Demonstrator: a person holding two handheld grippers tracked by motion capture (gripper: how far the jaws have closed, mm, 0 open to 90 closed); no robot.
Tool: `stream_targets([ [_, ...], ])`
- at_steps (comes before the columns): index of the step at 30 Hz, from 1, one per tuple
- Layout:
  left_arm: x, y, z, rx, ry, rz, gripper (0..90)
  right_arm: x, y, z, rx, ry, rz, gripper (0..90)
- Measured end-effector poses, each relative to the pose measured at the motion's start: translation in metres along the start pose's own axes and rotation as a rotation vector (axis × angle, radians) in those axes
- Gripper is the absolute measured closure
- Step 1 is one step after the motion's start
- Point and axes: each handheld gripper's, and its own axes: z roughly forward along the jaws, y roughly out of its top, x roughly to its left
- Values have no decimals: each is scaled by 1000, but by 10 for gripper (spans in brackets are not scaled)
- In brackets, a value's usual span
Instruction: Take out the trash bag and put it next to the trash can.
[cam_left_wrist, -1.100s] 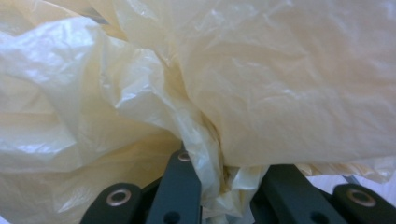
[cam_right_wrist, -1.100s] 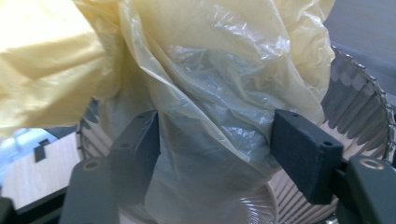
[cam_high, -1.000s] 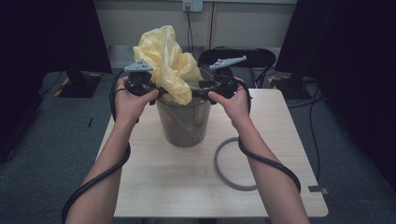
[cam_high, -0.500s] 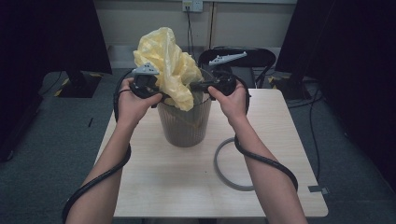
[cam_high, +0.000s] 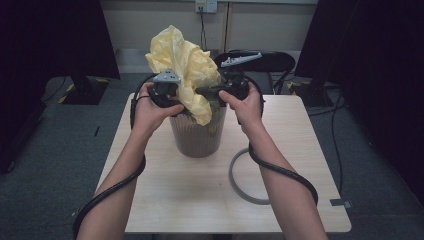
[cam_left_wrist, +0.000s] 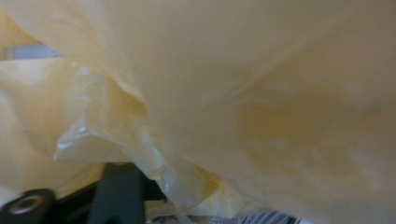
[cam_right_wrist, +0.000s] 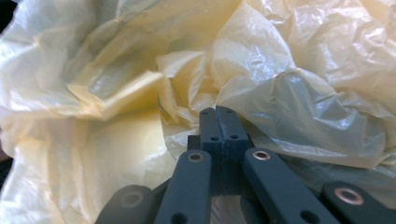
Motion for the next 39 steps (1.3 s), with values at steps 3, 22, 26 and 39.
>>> stream_targets([
  [3, -3, 3, 2, 31, 2, 53, 724, 0, -1, 1, 0, 4, 7, 900],
  [22, 2, 0, -33, -45, 74, -43, 866, -5, -21, -23, 18, -229, -89, 159],
  [26, 3, 0, -39, -60, 85, -50, 866, -7, -24, -28, 33, -241, -98, 140],
  [39, 9, 1, -56, -85, 118, -61, 866, -12, -34, -37, 53, -244, -120, 140],
])
